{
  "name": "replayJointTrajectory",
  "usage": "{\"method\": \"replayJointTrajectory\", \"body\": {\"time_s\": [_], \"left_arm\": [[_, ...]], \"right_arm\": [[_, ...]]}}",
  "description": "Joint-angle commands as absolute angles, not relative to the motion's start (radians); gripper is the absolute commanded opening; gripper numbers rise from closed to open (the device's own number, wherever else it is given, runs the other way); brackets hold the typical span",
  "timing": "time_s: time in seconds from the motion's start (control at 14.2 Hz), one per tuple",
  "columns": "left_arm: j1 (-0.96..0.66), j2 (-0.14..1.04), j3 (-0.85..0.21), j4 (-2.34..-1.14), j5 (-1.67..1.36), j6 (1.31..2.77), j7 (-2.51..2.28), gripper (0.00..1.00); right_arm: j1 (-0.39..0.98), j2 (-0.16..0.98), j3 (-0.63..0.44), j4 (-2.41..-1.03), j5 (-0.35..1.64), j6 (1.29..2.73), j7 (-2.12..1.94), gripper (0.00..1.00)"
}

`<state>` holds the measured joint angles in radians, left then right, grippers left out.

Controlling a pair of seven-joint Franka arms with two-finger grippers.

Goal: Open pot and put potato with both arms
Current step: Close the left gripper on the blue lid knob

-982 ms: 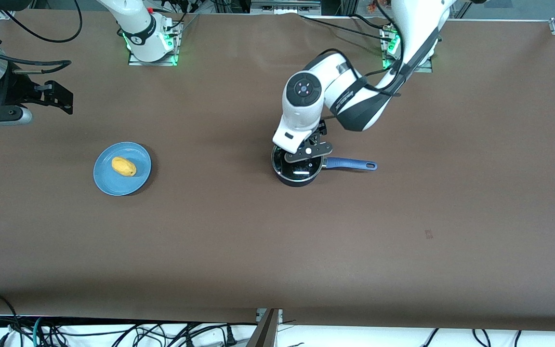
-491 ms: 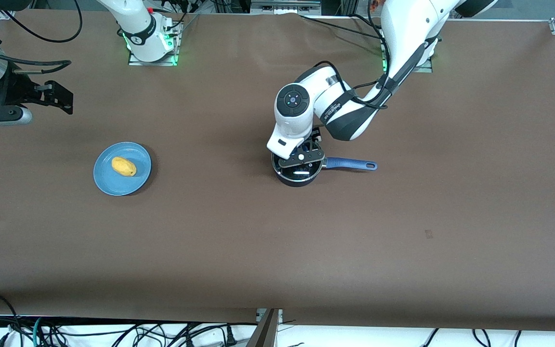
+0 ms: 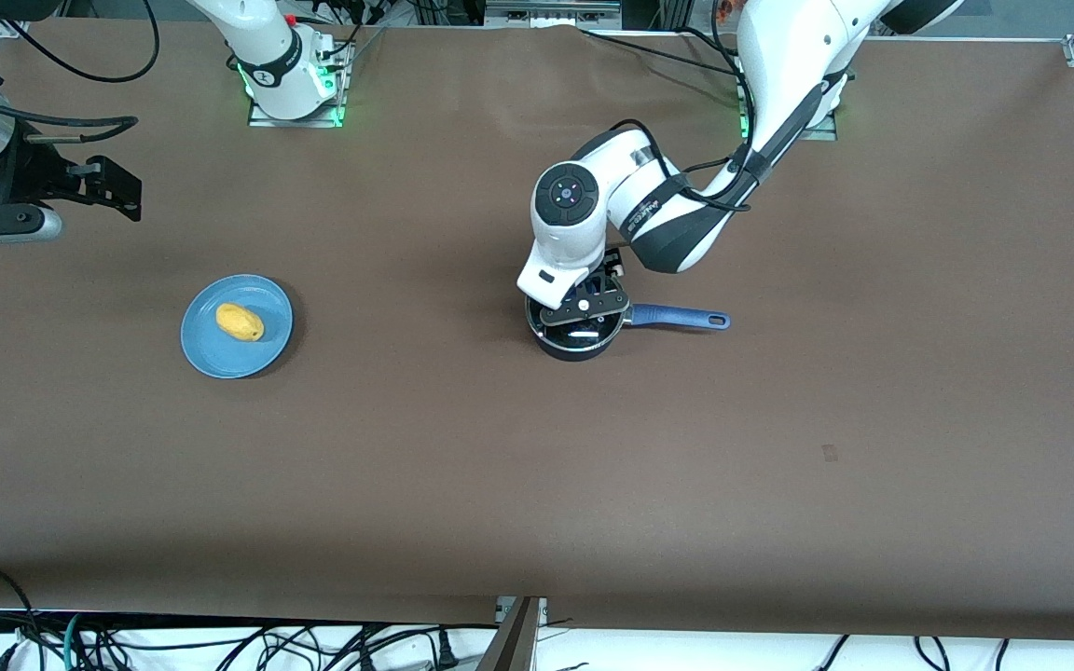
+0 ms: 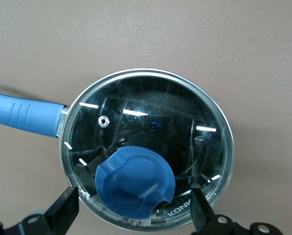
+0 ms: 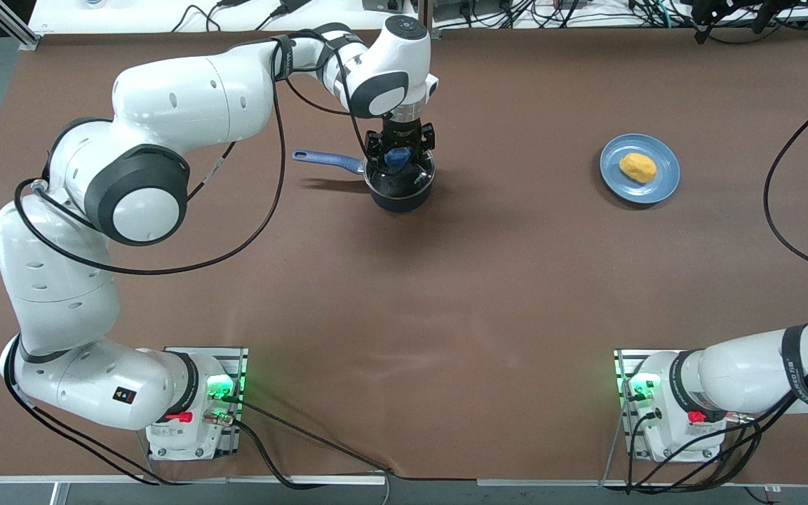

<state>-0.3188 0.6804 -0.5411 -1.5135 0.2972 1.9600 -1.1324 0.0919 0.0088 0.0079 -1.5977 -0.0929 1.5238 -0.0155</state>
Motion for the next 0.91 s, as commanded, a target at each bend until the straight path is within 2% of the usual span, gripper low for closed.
{"method": "replayJointTrajectory", "body": {"time_s": [0.0, 0.84], "left_arm": [[-0.336, 0.712, -0.532, -1.482, 0.353, 1.968, -1.150, 1.00], [-0.334, 0.712, -0.531, -1.482, 0.356, 1.968, -1.146, 0.98]], "right_arm": [[0.084, 0.017, 0.014, -1.577, -0.080, 1.508, -0.012, 1.00], [0.084, 0.018, 0.014, -1.577, -0.080, 1.509, -0.012, 1.00]]}}
